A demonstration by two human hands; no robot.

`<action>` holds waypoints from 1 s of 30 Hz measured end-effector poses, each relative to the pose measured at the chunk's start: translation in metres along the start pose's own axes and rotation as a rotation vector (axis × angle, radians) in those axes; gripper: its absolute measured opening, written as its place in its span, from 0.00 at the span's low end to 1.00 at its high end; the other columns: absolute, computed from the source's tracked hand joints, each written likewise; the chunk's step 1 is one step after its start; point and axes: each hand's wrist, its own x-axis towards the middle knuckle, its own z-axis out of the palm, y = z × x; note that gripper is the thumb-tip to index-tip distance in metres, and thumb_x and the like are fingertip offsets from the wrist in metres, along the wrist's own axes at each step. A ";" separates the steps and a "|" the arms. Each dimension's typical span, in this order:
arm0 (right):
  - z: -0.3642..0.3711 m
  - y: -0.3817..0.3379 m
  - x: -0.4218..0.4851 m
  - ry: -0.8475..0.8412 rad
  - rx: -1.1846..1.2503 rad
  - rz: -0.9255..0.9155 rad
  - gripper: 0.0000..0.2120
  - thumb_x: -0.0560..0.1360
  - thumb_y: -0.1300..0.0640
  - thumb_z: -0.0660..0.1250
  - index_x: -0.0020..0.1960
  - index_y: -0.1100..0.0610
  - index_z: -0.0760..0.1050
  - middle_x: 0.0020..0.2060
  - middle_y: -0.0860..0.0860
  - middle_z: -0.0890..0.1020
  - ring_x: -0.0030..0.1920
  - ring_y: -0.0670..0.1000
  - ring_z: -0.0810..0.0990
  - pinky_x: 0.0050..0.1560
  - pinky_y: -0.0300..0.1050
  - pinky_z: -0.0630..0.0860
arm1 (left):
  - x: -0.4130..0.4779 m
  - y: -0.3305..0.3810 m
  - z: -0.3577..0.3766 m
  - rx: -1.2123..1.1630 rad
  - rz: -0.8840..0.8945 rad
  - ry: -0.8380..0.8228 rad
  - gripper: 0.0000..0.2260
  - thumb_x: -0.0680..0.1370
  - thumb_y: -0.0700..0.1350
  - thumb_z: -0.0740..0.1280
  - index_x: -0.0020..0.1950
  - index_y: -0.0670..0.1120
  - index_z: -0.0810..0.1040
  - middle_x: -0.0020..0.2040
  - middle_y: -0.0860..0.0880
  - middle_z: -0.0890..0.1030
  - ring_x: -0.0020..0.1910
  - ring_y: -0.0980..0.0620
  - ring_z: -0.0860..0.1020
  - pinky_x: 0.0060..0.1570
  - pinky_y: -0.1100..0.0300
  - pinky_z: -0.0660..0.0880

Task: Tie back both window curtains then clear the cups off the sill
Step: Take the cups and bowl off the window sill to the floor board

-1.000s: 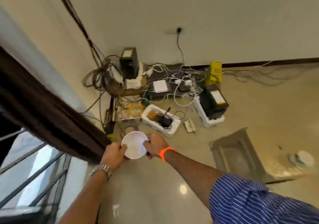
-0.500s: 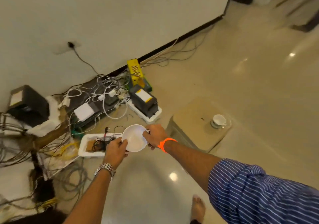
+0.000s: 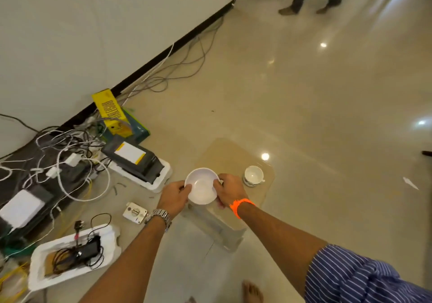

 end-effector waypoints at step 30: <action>0.042 0.096 0.088 0.166 0.142 0.316 0.21 0.78 0.44 0.60 0.41 0.61 0.78 0.28 0.61 0.83 0.26 0.58 0.83 0.33 0.51 0.83 | 0.102 -0.036 0.084 0.393 0.130 -0.016 0.17 0.78 0.60 0.61 0.41 0.47 0.76 0.36 0.50 0.77 0.36 0.48 0.75 0.30 0.60 0.63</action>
